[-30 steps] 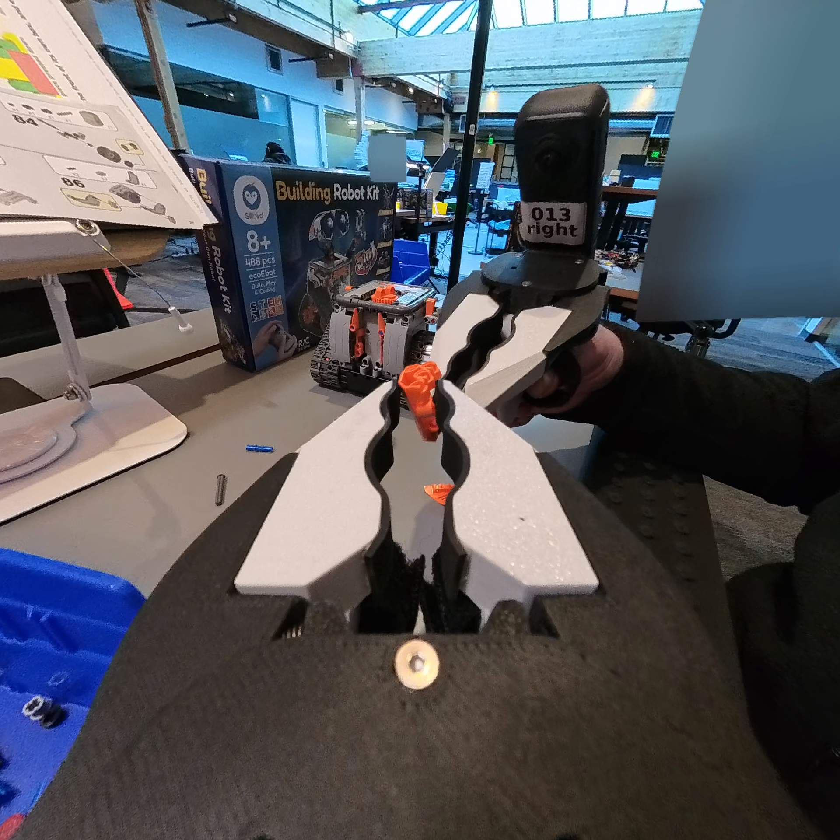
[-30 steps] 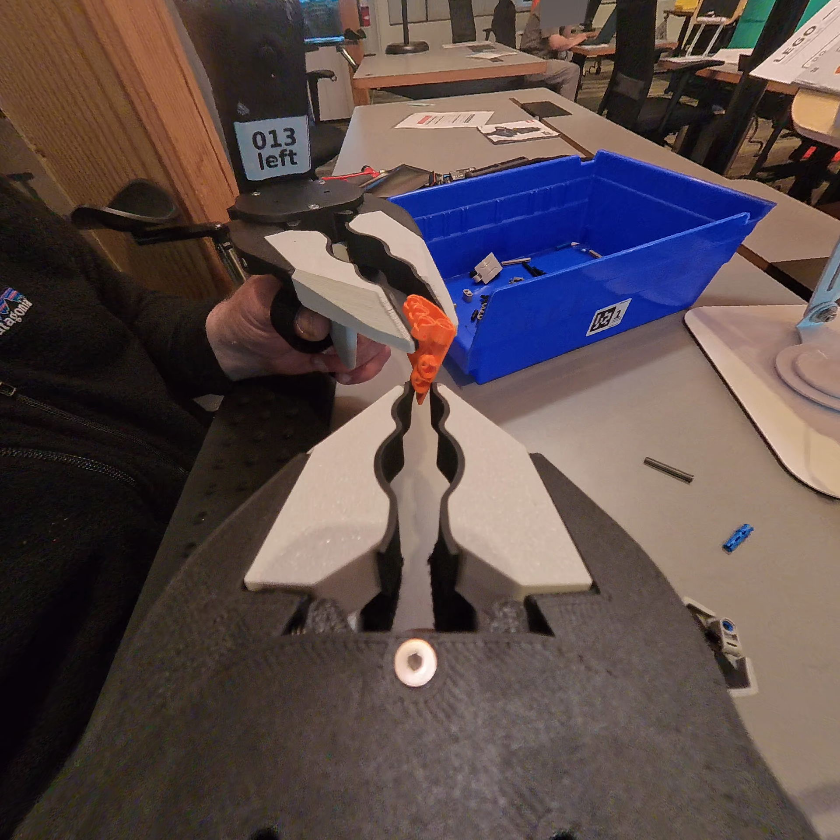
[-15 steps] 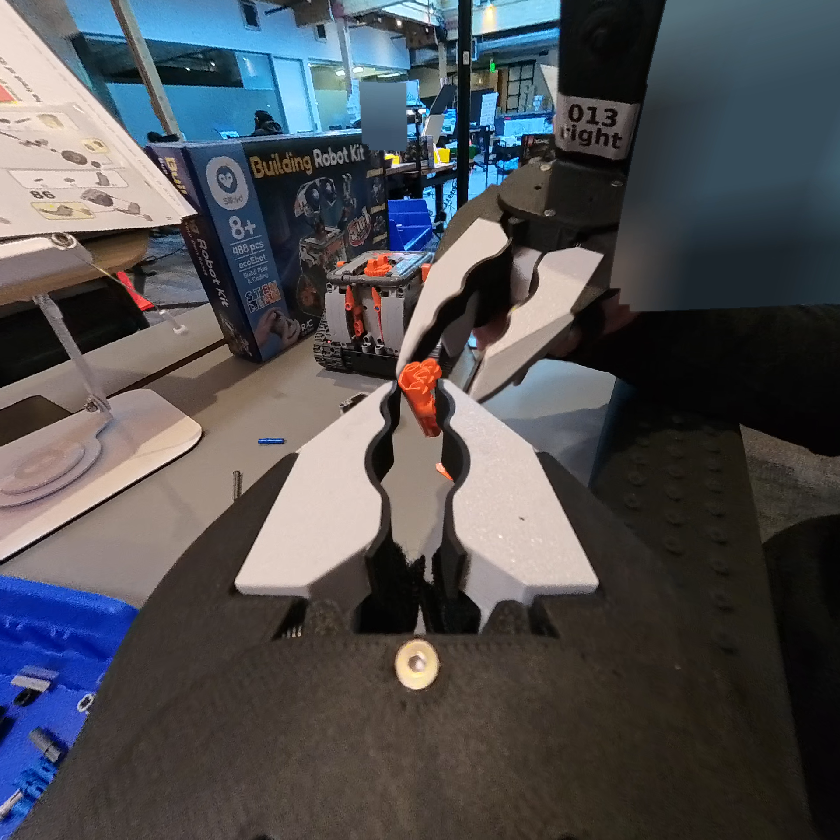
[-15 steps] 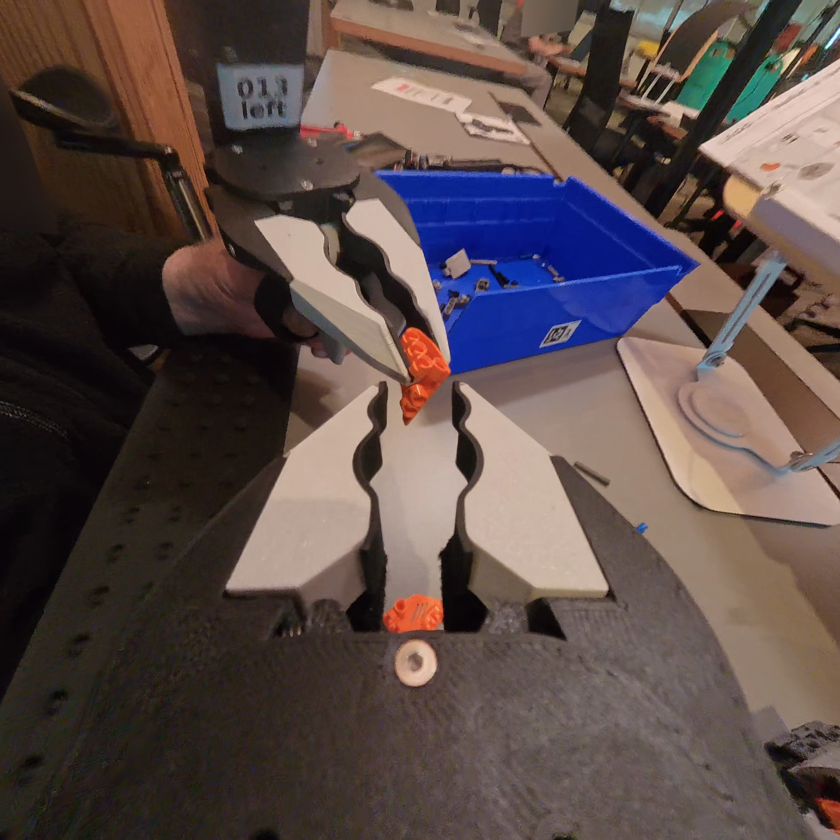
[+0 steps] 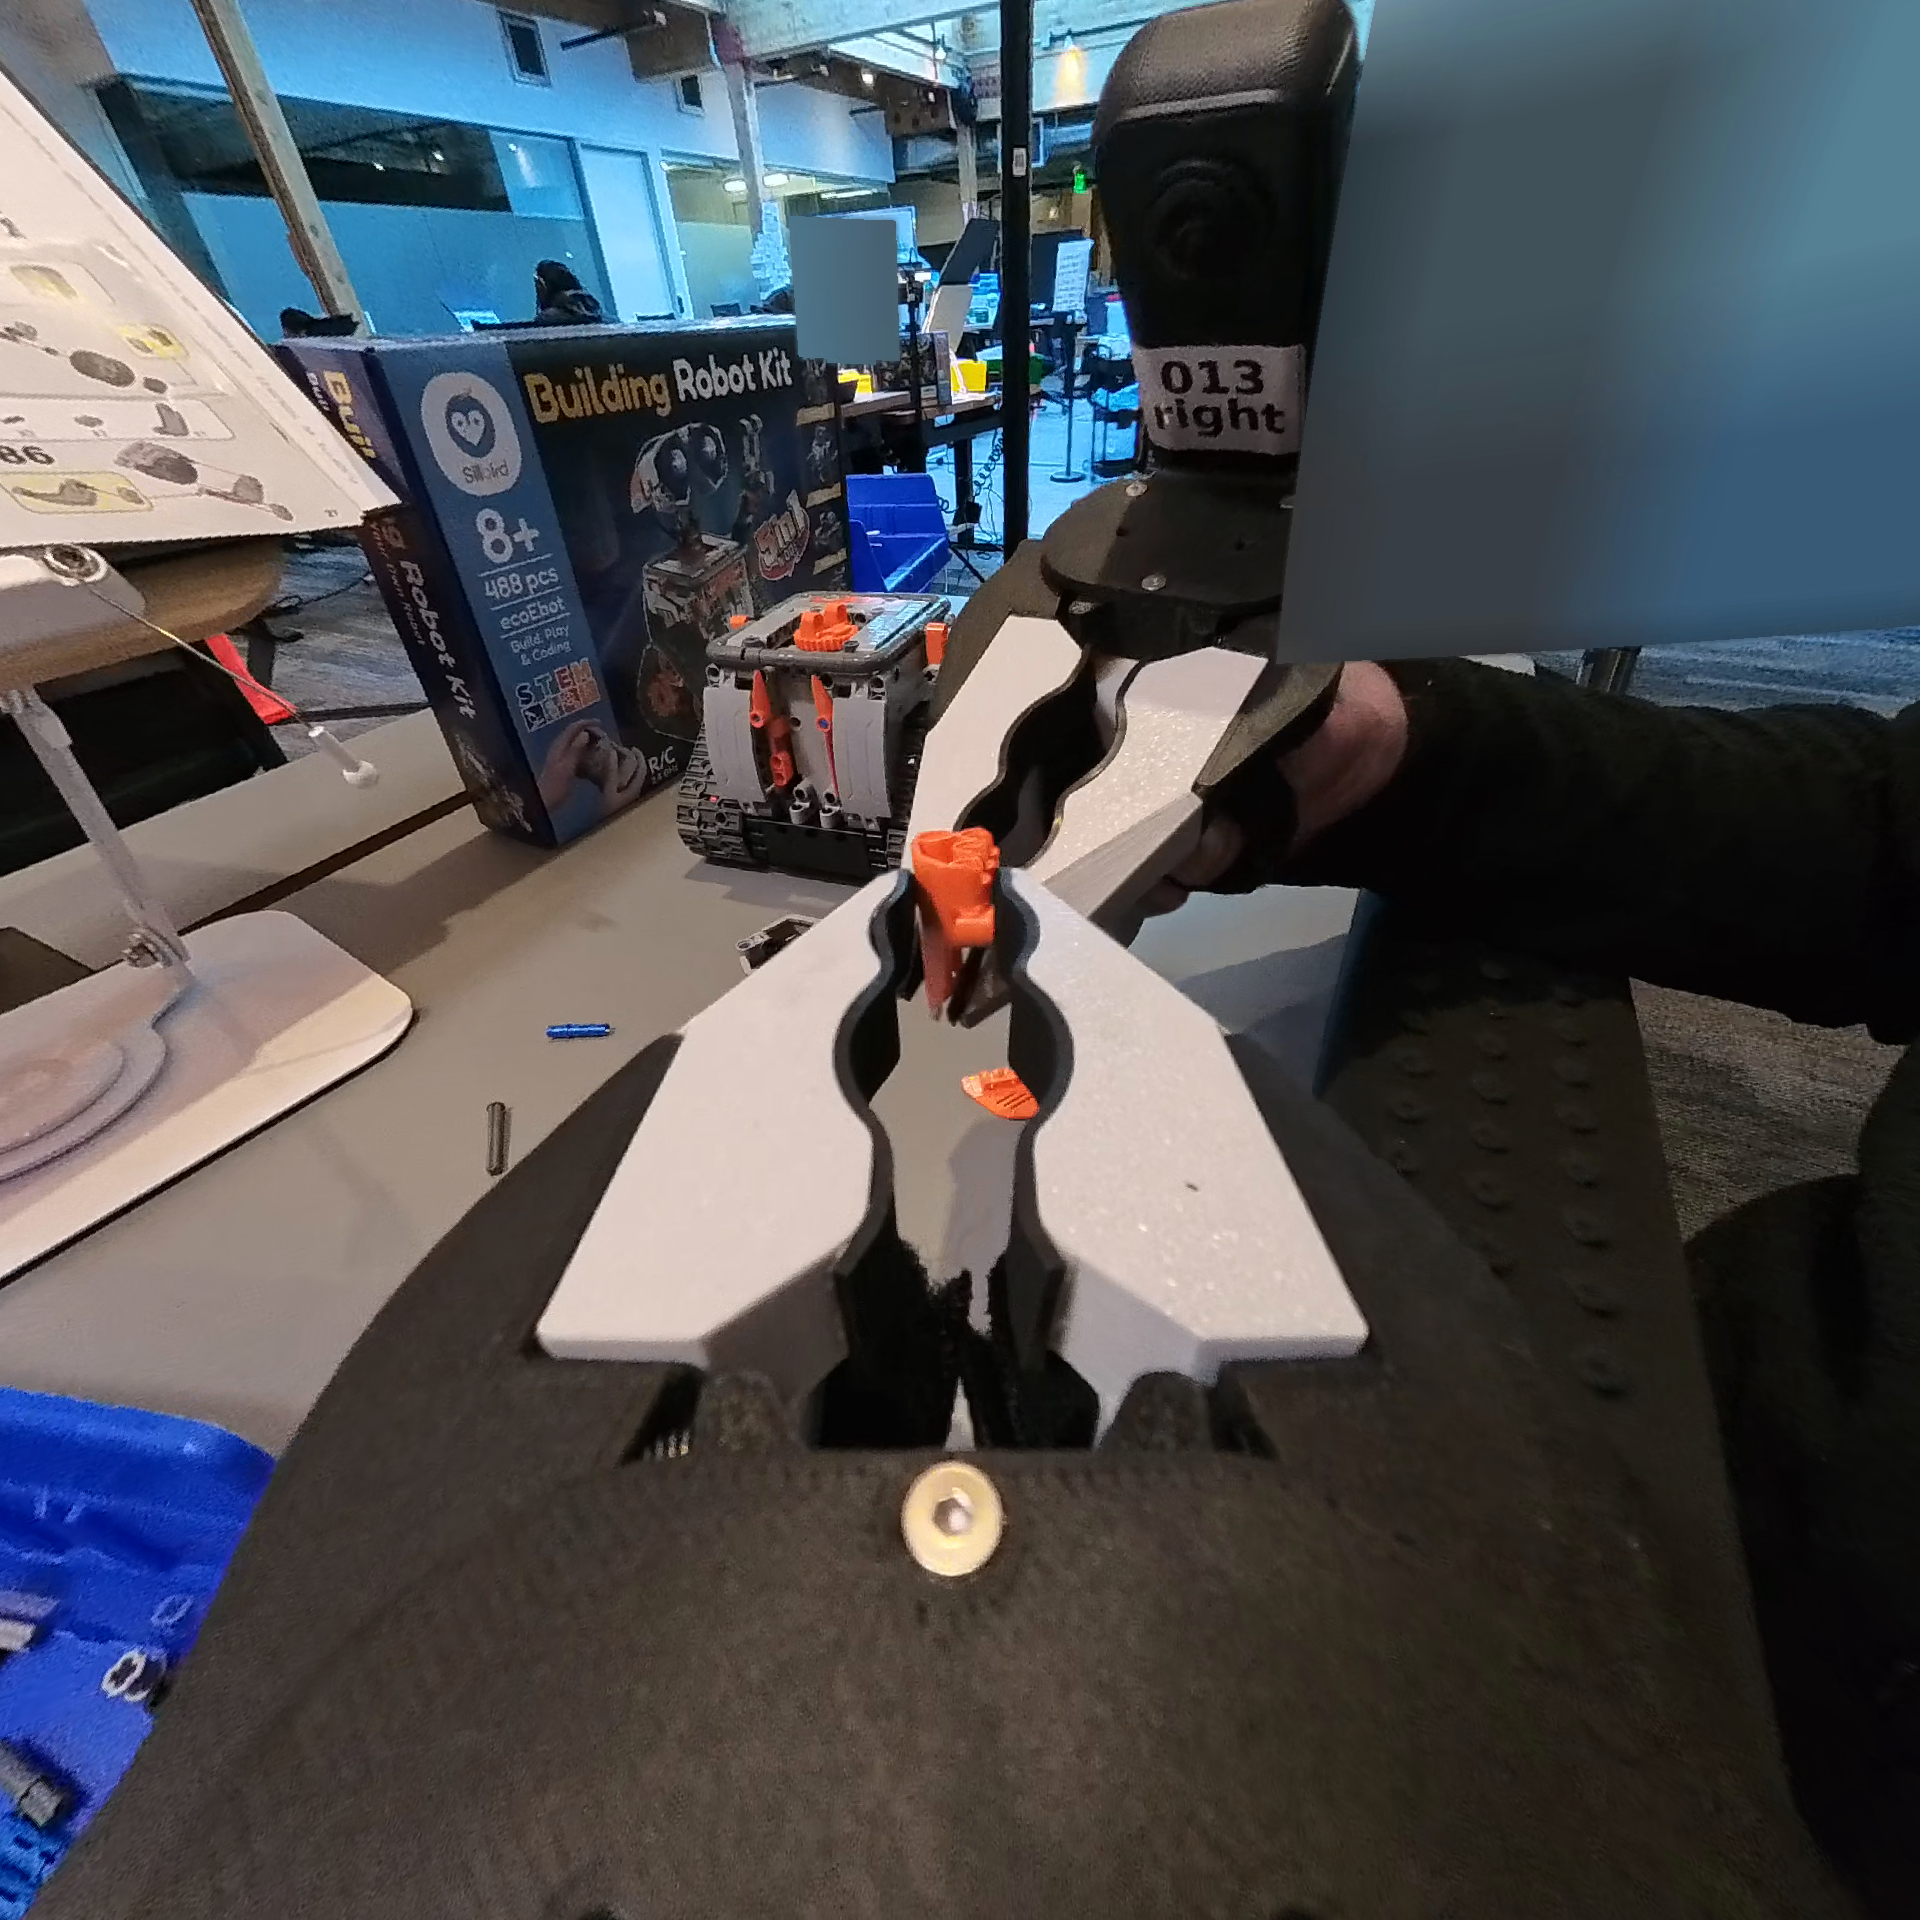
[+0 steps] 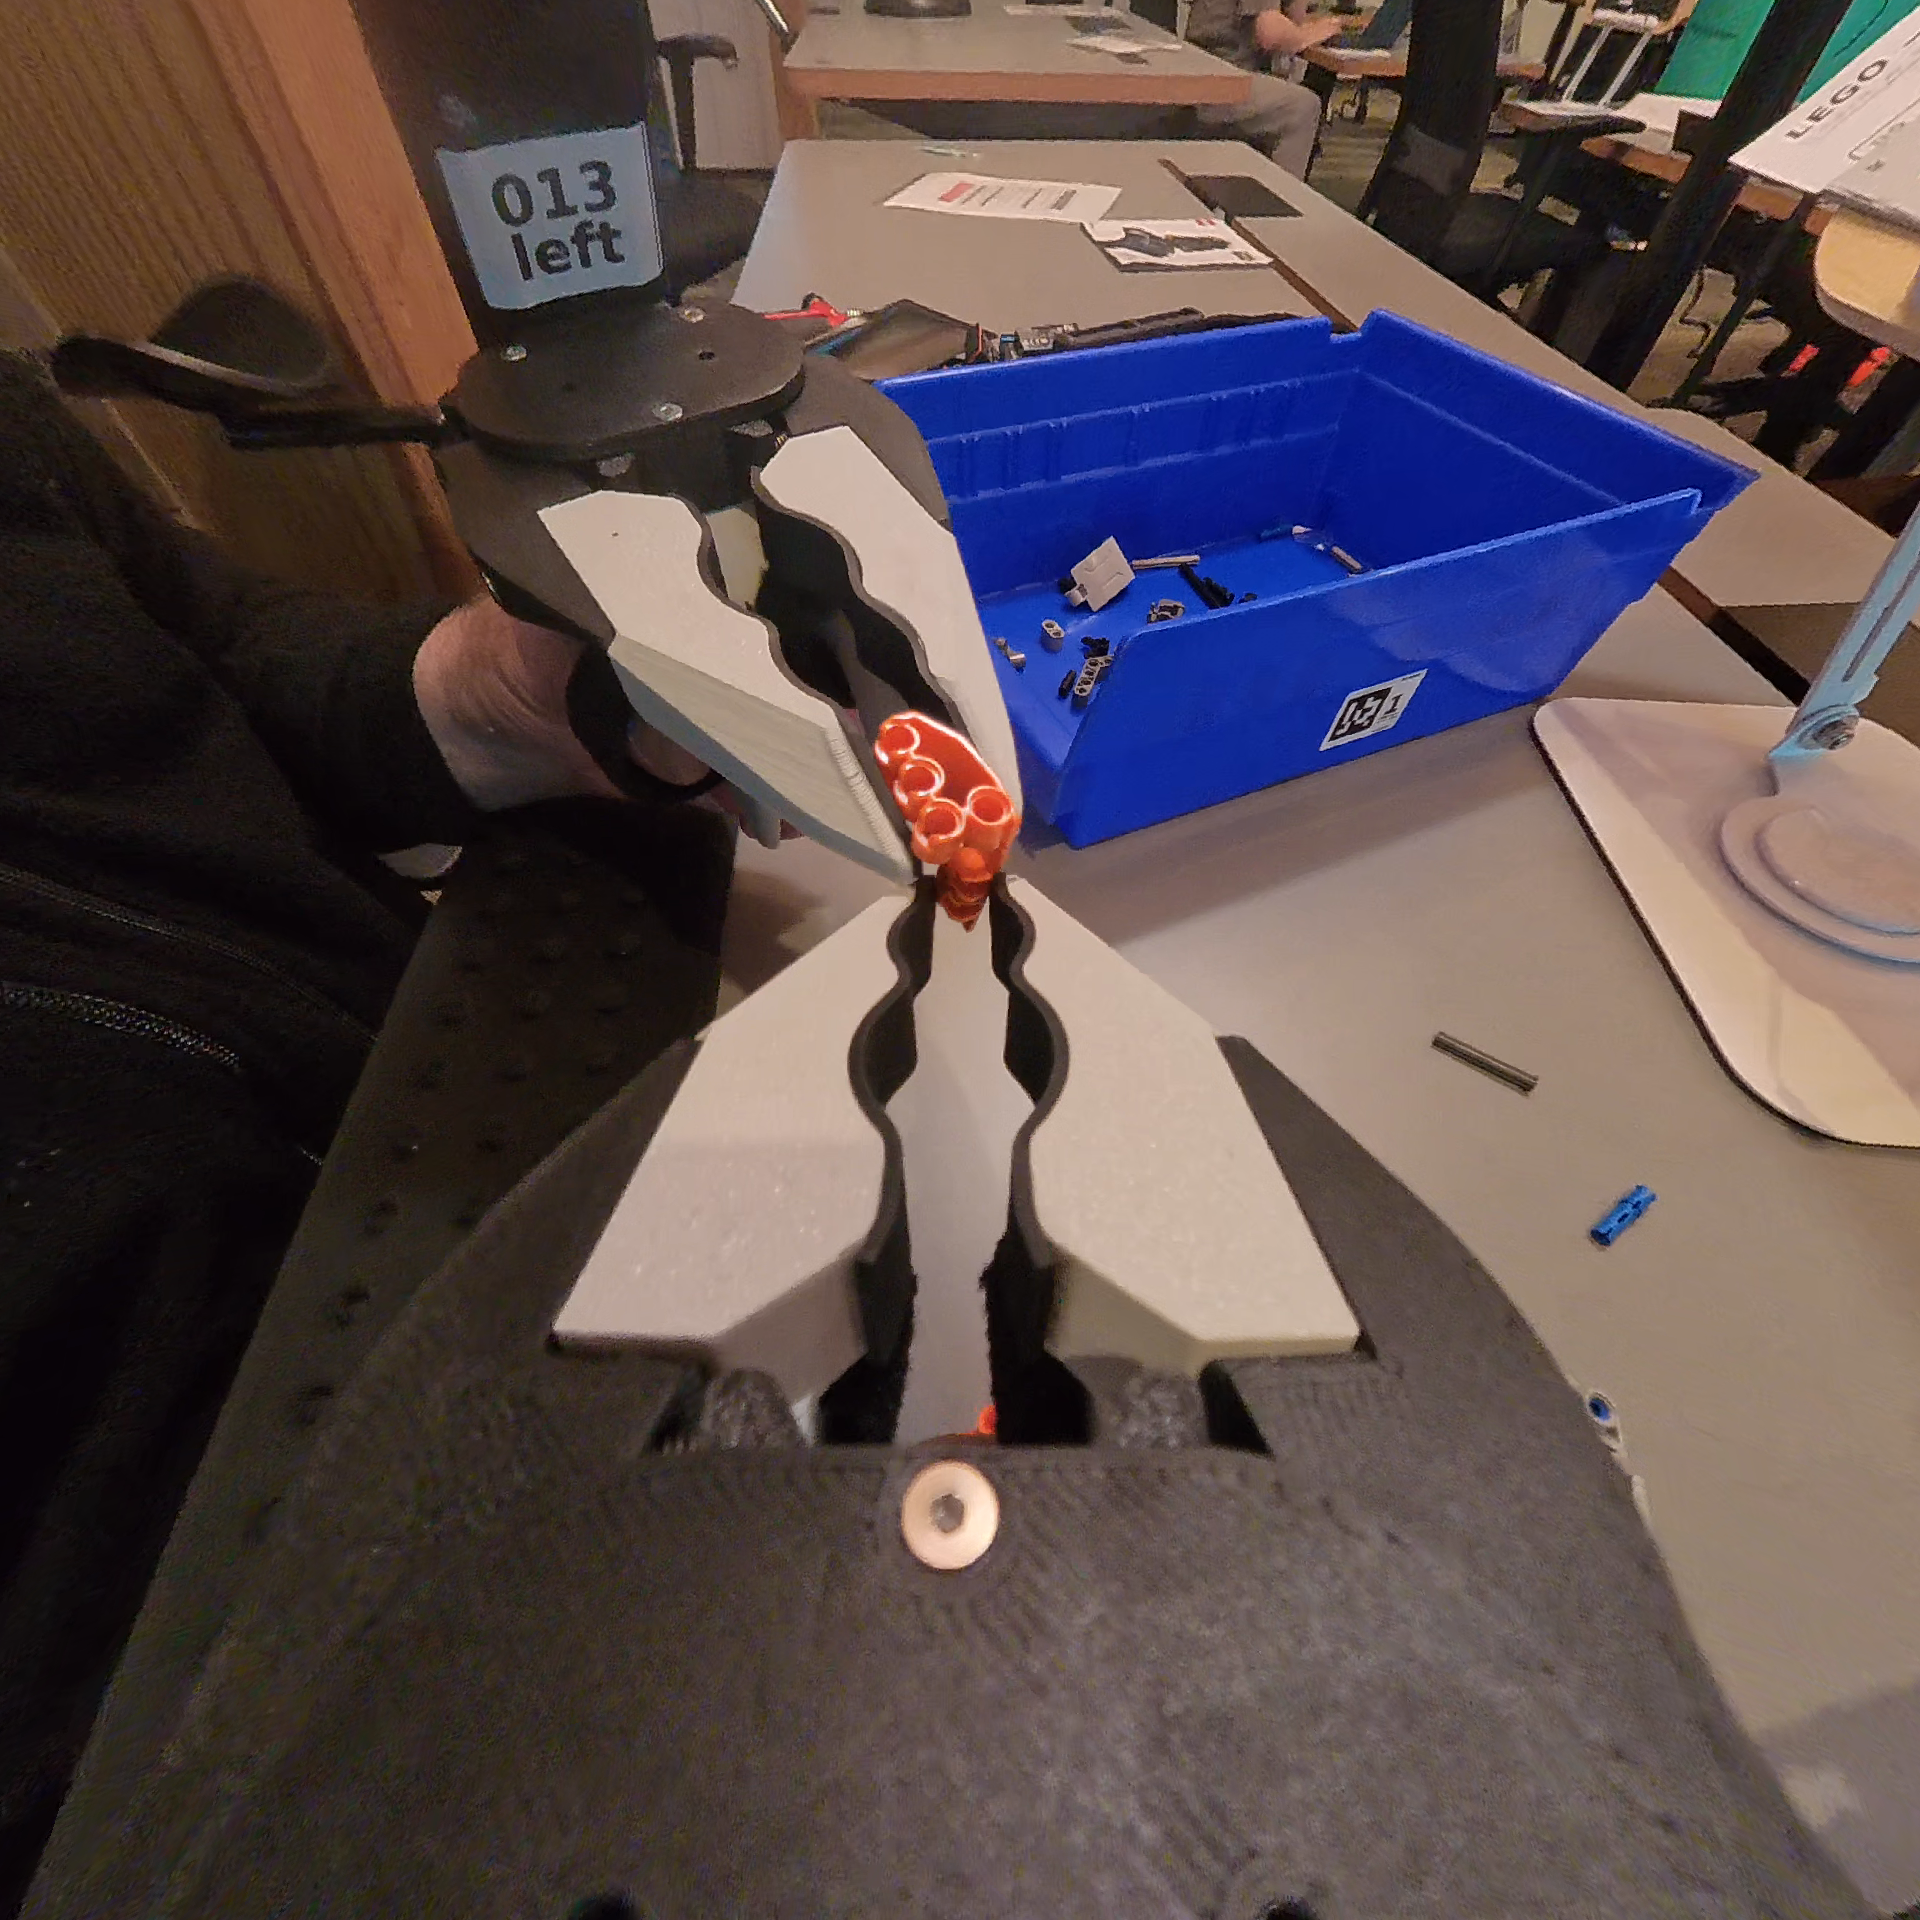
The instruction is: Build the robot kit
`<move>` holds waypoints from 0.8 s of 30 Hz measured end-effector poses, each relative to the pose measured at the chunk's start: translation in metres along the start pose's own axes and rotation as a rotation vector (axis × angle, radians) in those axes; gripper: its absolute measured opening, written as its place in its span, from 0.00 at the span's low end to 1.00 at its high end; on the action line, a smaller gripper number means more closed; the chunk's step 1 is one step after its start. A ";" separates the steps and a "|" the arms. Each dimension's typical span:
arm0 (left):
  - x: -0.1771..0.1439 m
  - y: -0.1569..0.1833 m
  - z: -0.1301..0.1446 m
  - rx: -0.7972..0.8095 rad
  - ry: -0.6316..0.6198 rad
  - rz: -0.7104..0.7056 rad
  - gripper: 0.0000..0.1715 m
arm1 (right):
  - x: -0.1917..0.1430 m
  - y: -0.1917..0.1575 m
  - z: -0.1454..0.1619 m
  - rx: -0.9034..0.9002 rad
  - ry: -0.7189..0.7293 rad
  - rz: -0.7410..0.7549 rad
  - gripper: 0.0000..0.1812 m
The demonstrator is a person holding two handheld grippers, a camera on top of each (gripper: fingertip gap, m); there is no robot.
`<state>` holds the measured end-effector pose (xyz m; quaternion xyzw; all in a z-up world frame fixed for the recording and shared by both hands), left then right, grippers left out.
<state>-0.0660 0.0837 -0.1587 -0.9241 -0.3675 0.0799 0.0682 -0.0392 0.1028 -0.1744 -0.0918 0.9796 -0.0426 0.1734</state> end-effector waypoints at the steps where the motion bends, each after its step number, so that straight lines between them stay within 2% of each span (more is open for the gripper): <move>1: 0.000 0.000 0.000 -0.002 0.002 0.000 0.07 | 0.000 0.000 0.000 0.004 0.004 0.000 0.04; 12: -0.005 -0.002 -0.004 -0.043 0.055 0.009 0.08 | -0.006 0.001 -0.011 0.060 0.089 -0.025 0.03; 19: -0.007 -0.005 -0.005 -0.096 0.081 0.036 0.05 | -0.007 -0.001 -0.013 0.080 0.110 -0.052 0.04; 21: -0.008 -0.006 -0.004 -0.098 0.080 0.025 0.00 | -0.007 -0.003 -0.014 0.084 0.112 -0.067 0.04; 24: -0.009 -0.007 -0.005 -0.099 0.082 0.022 0.00 | -0.007 -0.001 -0.013 0.058 0.098 -0.032 0.07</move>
Point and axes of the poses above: each gripper's, where its closed fingertips meet, x out along the fingers, z out of its underside, y = z × x across the jaws, the point moved 3 cm from there along -x, back along the fingers, and after that the axes turned 8 degrees about x, right-handed, at the moved point
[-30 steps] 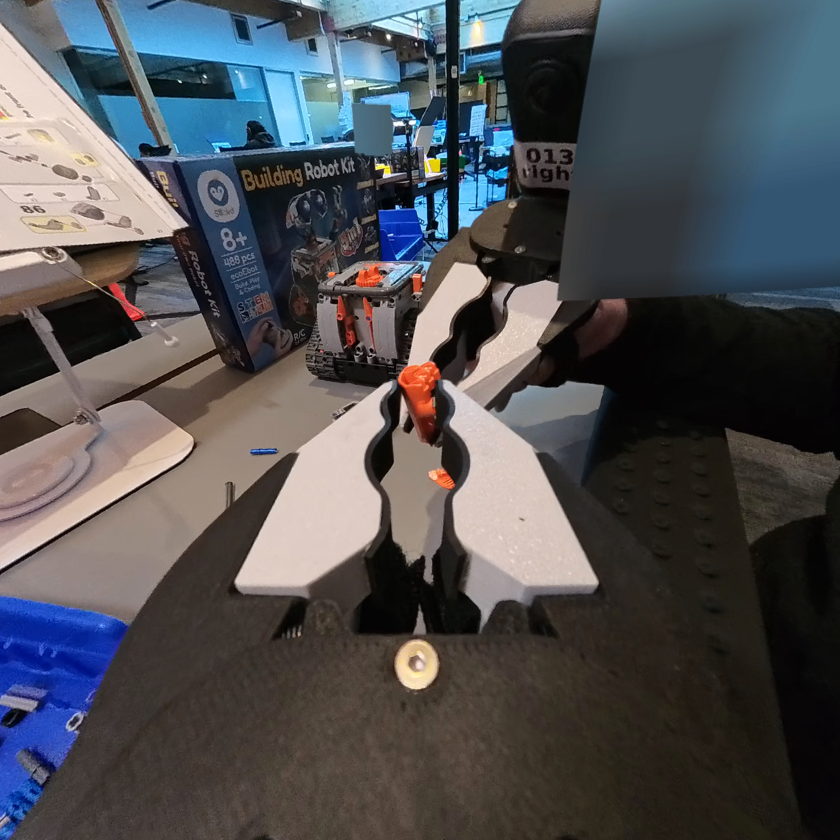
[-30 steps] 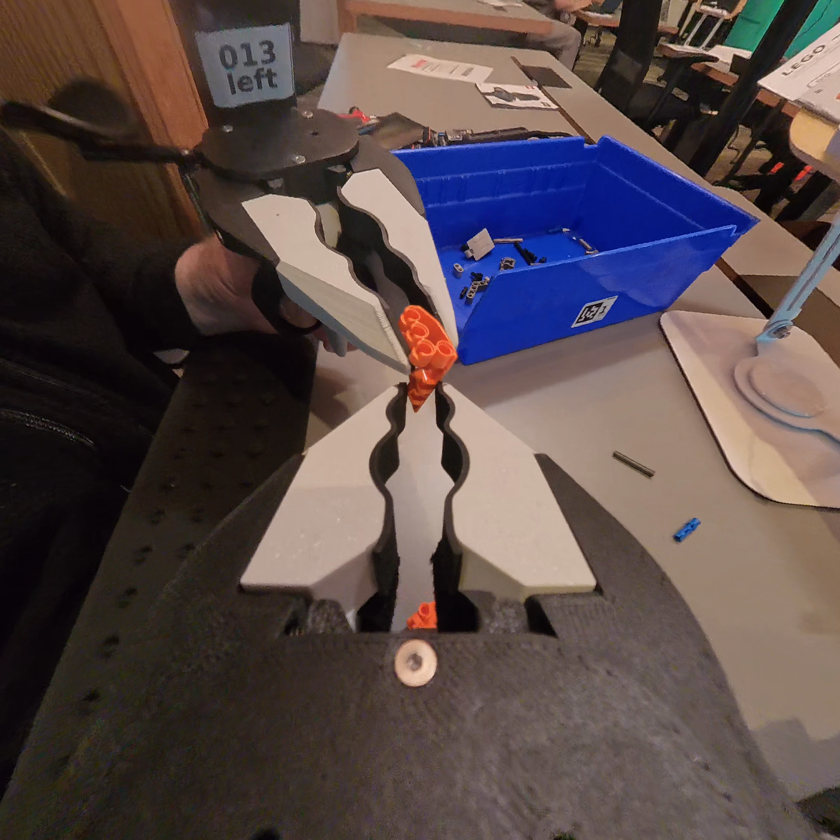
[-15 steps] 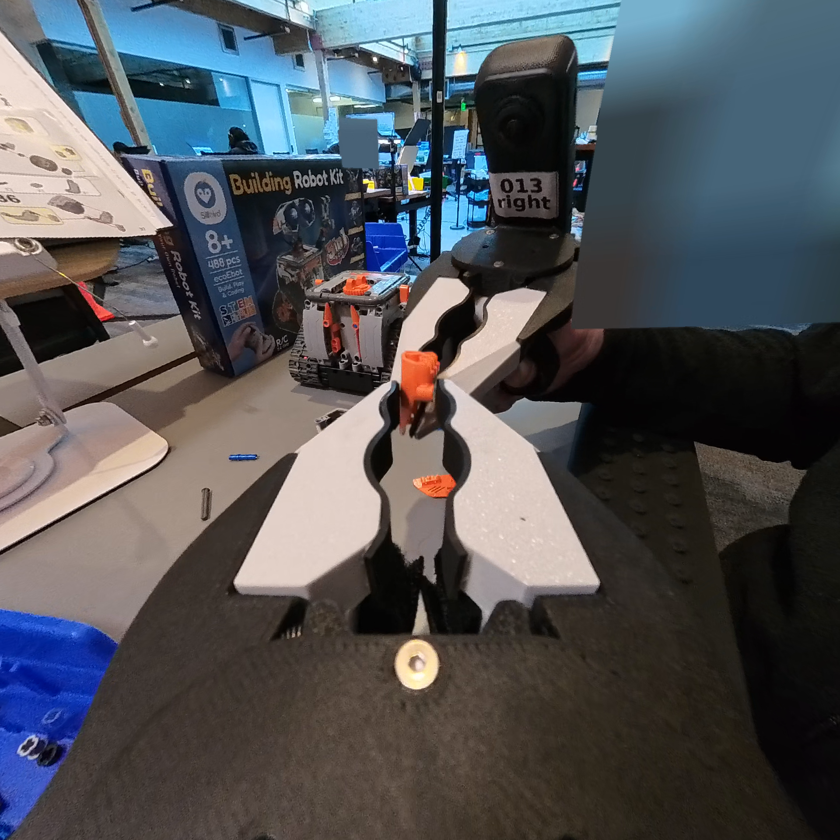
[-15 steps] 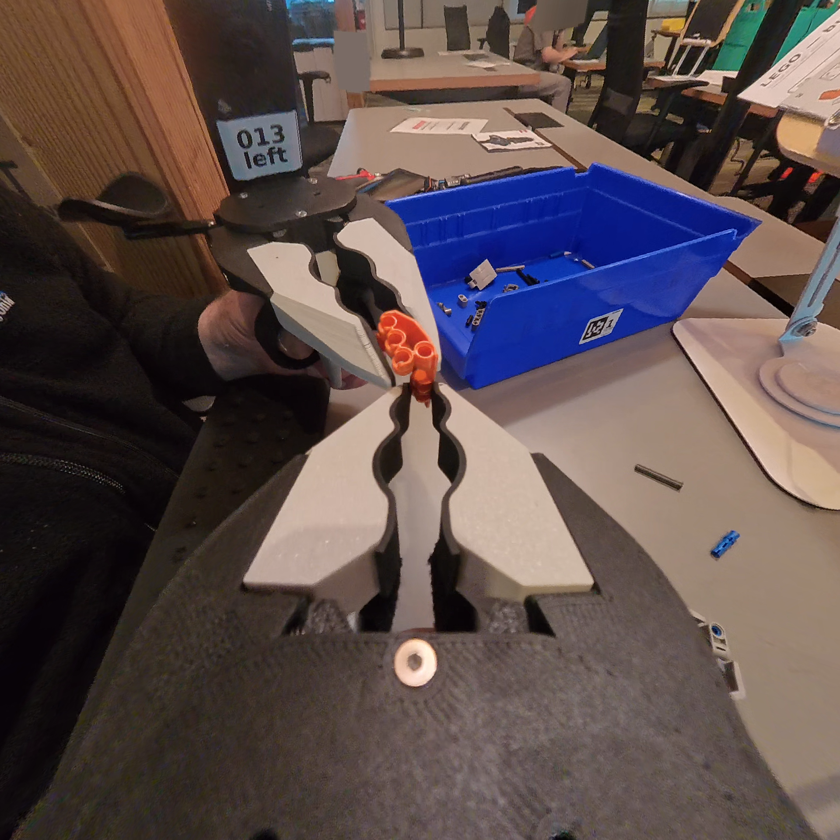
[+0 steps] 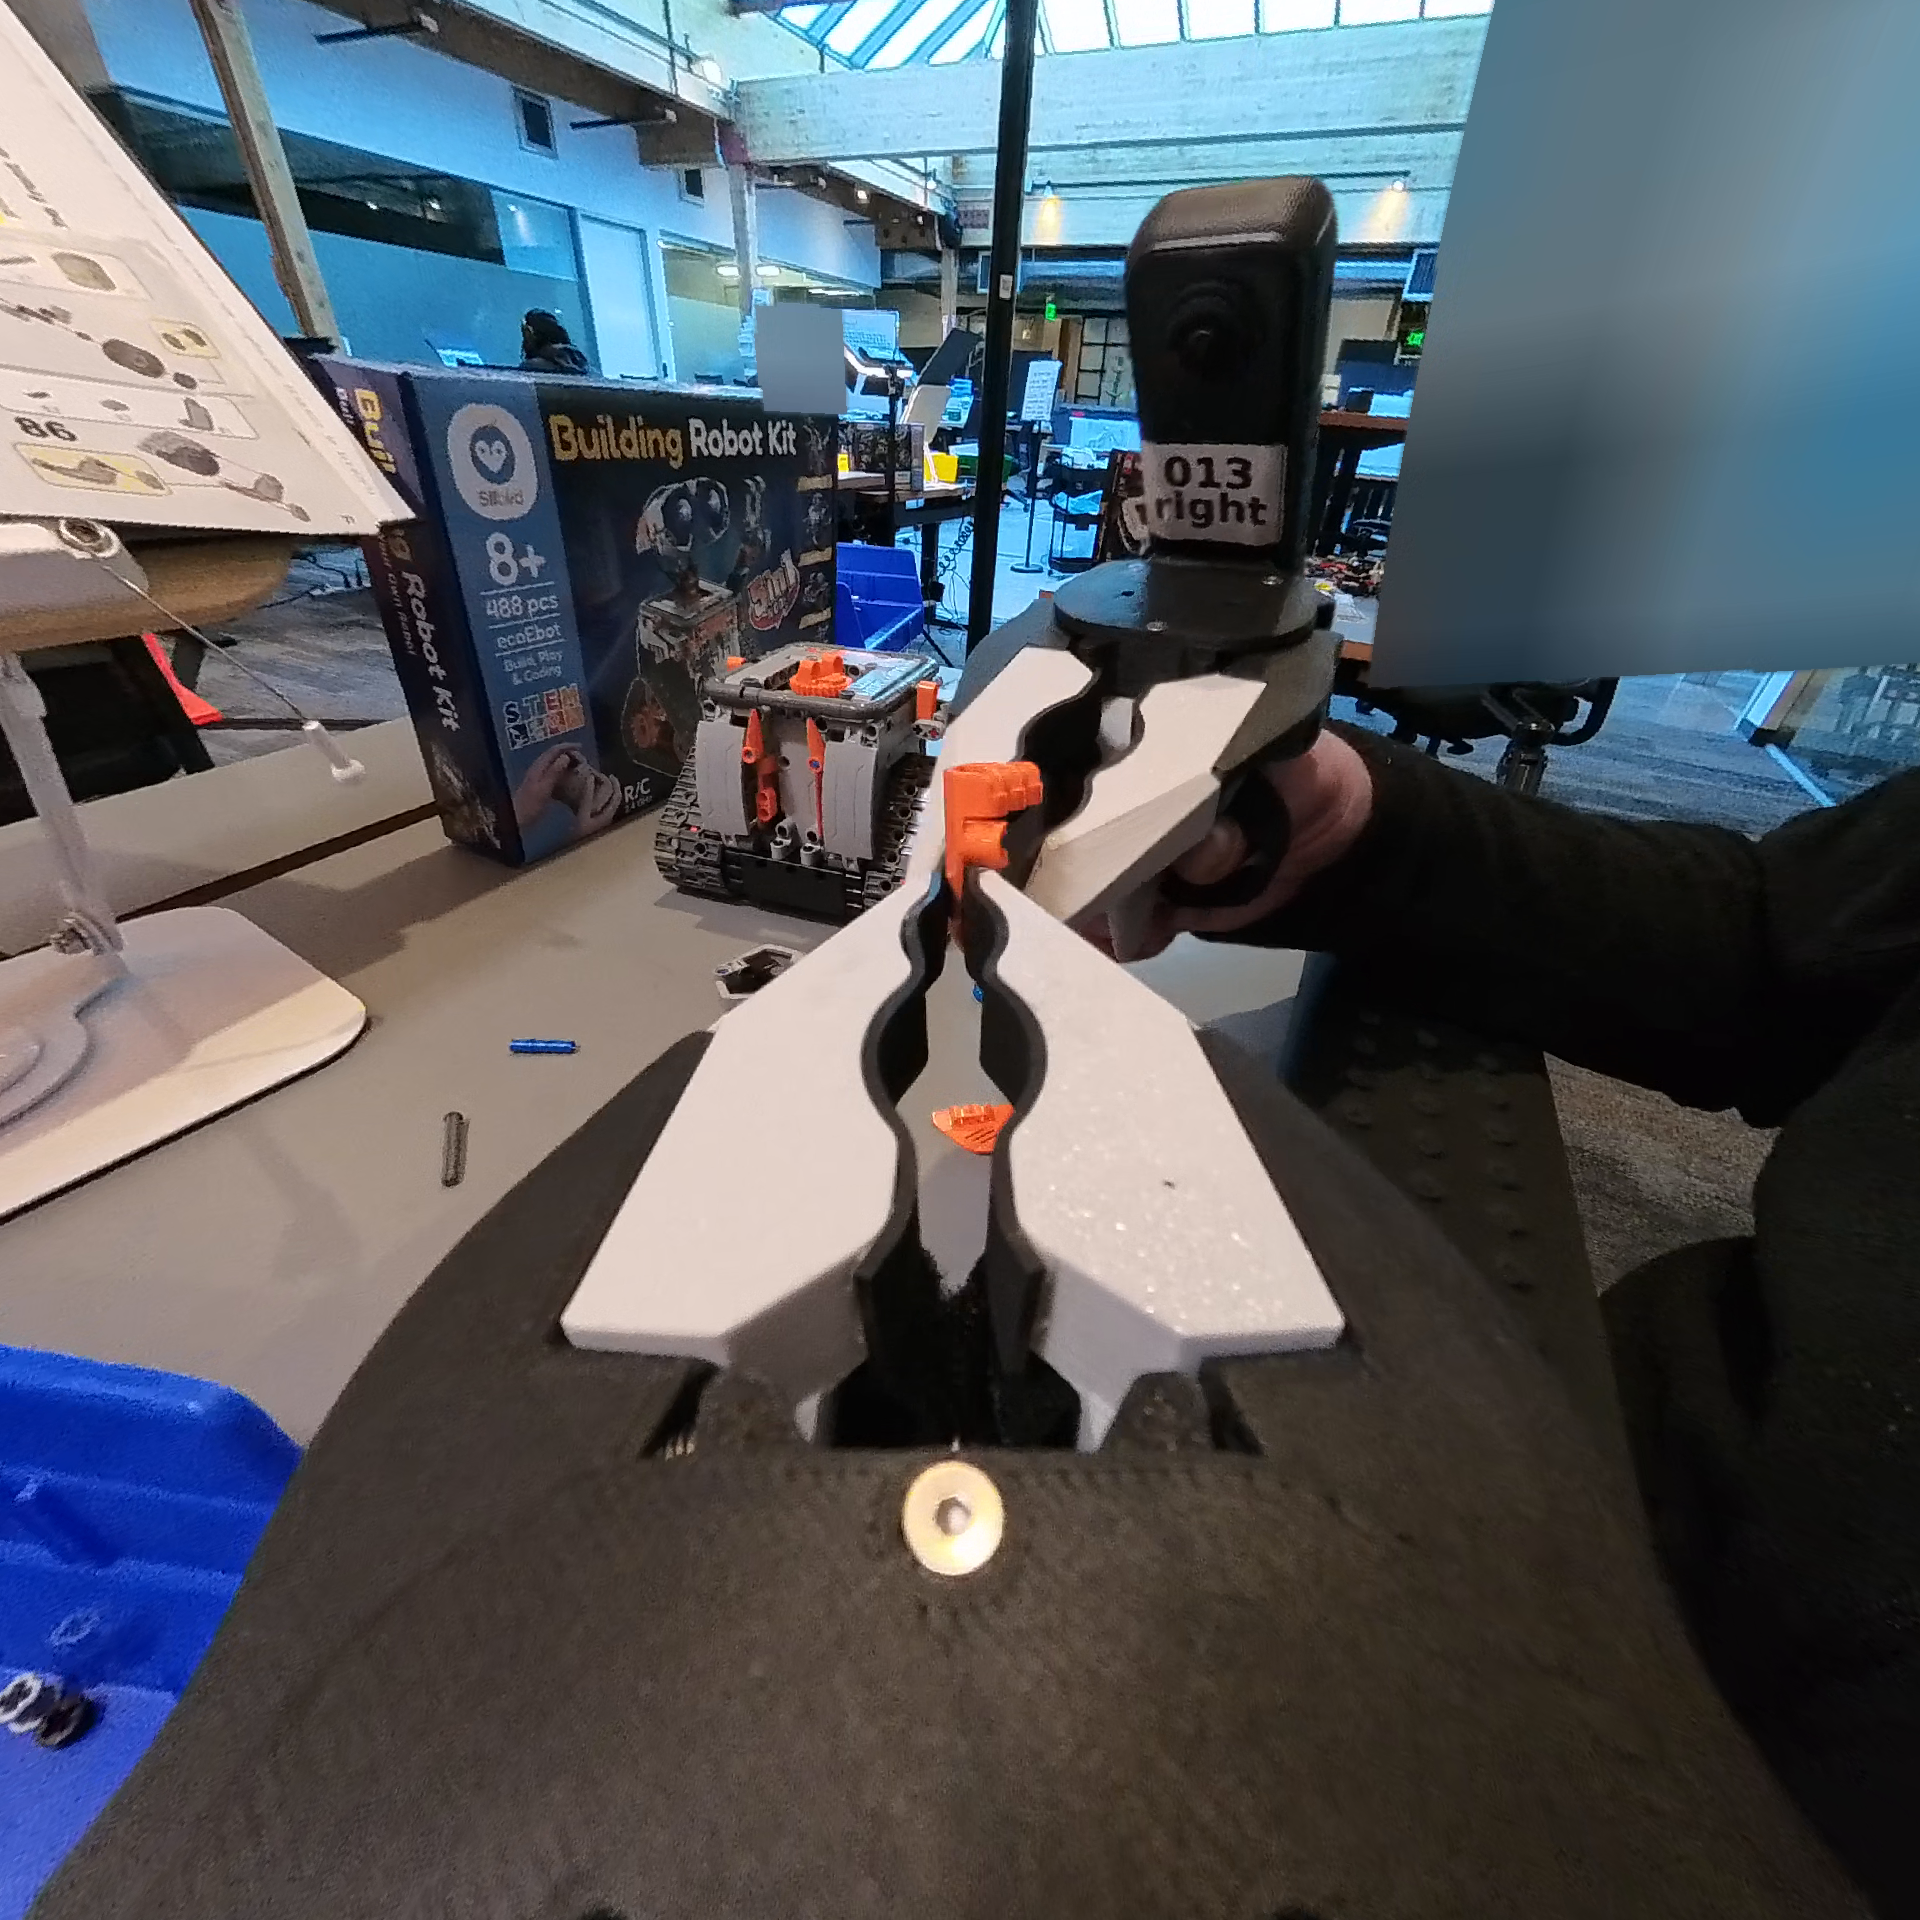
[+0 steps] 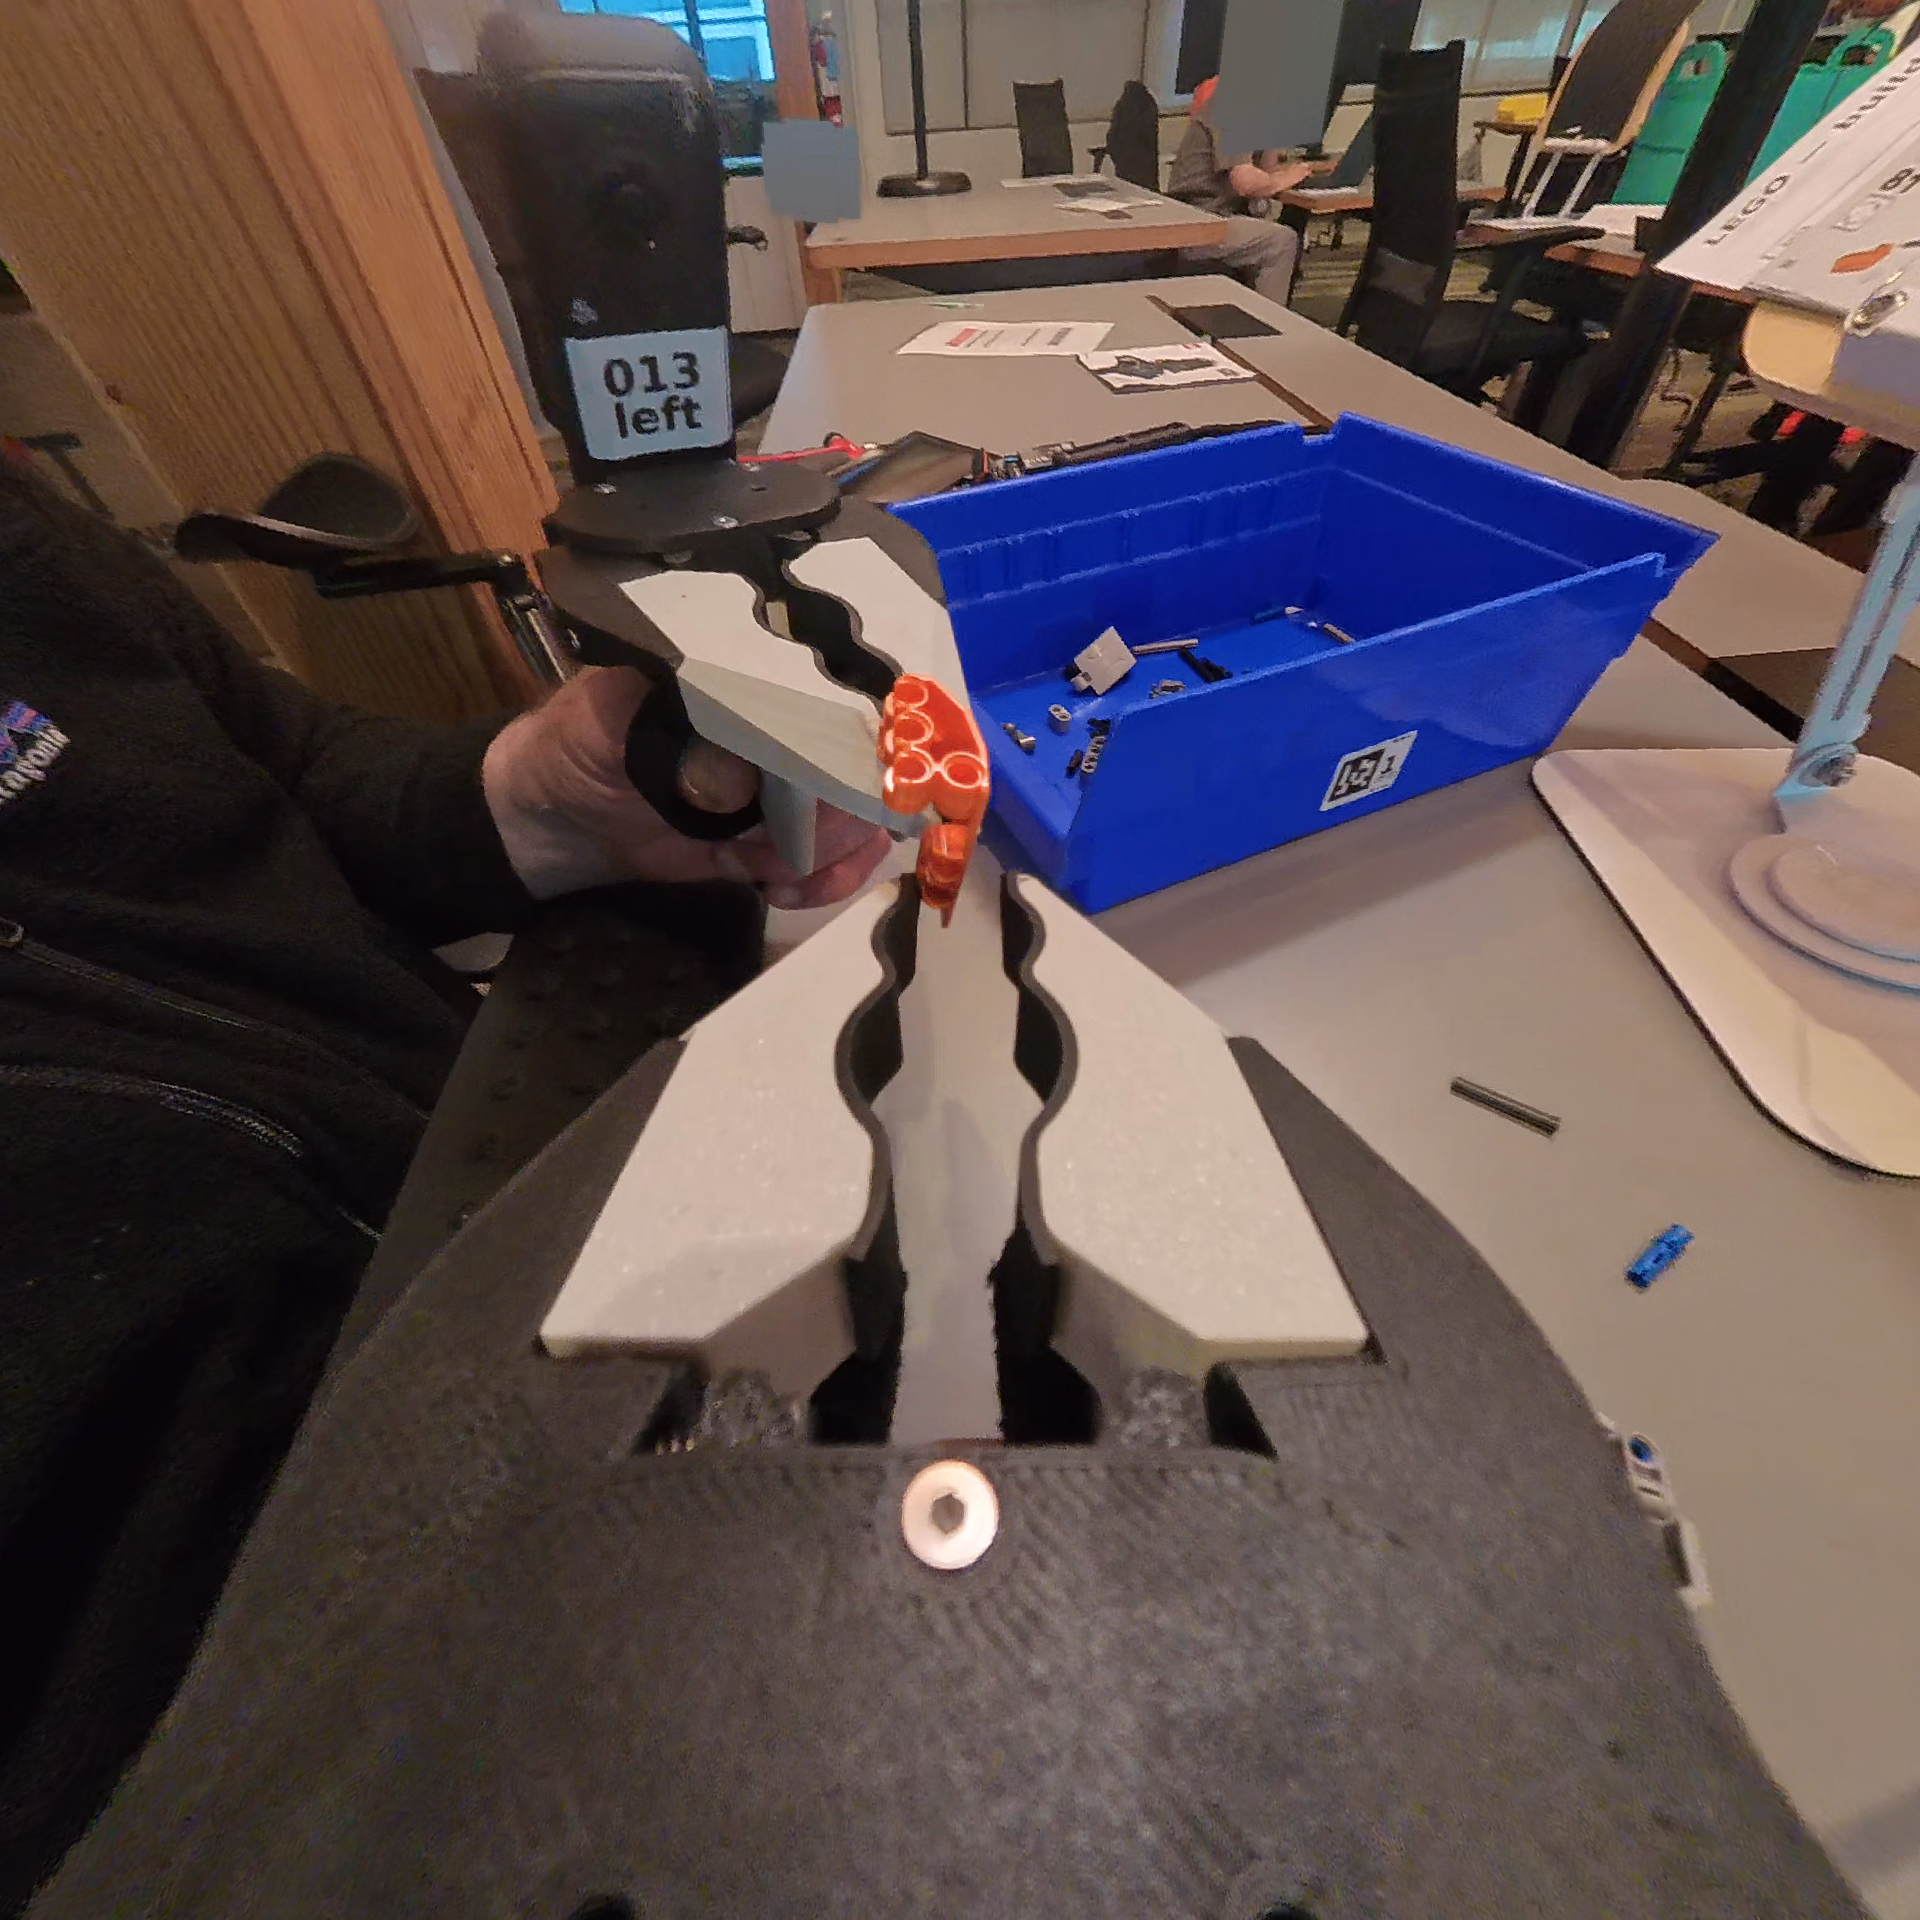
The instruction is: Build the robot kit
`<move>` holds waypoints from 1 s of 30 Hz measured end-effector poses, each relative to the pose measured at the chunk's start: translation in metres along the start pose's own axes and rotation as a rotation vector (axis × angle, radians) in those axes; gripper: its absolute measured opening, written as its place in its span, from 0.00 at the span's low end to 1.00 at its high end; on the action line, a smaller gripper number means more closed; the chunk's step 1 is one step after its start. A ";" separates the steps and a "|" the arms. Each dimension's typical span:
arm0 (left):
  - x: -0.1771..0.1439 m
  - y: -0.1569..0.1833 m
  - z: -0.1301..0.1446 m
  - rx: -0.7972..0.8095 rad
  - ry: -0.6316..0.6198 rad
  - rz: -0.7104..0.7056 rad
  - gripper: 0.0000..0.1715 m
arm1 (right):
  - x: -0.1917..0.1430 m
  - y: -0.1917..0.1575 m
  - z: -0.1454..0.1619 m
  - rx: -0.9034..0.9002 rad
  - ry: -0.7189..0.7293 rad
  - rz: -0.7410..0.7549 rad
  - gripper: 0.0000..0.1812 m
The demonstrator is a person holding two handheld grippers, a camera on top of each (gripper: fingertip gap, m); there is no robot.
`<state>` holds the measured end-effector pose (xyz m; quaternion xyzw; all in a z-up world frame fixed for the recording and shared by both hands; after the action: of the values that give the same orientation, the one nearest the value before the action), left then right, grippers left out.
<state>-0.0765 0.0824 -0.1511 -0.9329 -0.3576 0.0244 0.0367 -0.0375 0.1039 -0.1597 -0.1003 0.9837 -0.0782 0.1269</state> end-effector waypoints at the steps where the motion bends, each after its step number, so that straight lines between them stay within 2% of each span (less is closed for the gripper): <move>1: 0.000 0.000 0.000 0.003 -0.005 -0.001 0.00 | -0.001 0.001 0.000 -0.009 -0.006 0.008 0.08; 6: -0.002 -0.006 0.001 0.075 -0.062 -0.053 0.00 | -0.012 0.006 -0.005 -0.109 -0.018 0.093 0.12; 9: 0.000 -0.006 0.007 0.144 -0.156 -0.061 0.00 | -0.020 0.000 -0.015 -0.152 0.031 0.085 0.14; 12: 0.006 -0.002 0.015 0.242 -0.256 -0.064 0.00 | -0.016 -0.006 -0.011 -0.198 -0.008 0.073 0.15; 17: 0.011 0.006 0.019 0.318 -0.338 -0.021 0.00 | -0.010 -0.004 0.003 -0.252 -0.115 0.112 0.08; 22: 0.012 0.005 0.016 0.328 -0.345 -0.005 0.00 | -0.012 -0.003 0.002 -0.227 -0.105 0.101 0.08; 24: 0.012 0.003 0.012 0.309 -0.310 -0.009 0.00 | -0.013 -0.001 -0.001 -0.185 -0.069 0.088 0.07; 27: 0.008 -0.004 0.003 0.245 -0.227 -0.036 0.10 | -0.020 0.003 -0.012 -0.097 0.026 0.066 0.07; 30: 0.004 -0.006 -0.002 0.185 -0.165 -0.022 0.12 | -0.031 0.010 -0.026 0.030 0.166 0.019 0.07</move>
<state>-0.0776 0.0893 -0.1487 -0.9163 -0.3658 0.1336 0.0935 -0.0166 0.1232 -0.1296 -0.0821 0.9905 -0.0997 0.0471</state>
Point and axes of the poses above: each gripper's, where its closed fingertips meet, x out along the fingers, z out of its underside, y = z × x across the jaws, the point moved 3 cm from there along -x, back along the fingers, and after that the axes turned 8 degrees about x, right-handed, at the moved point
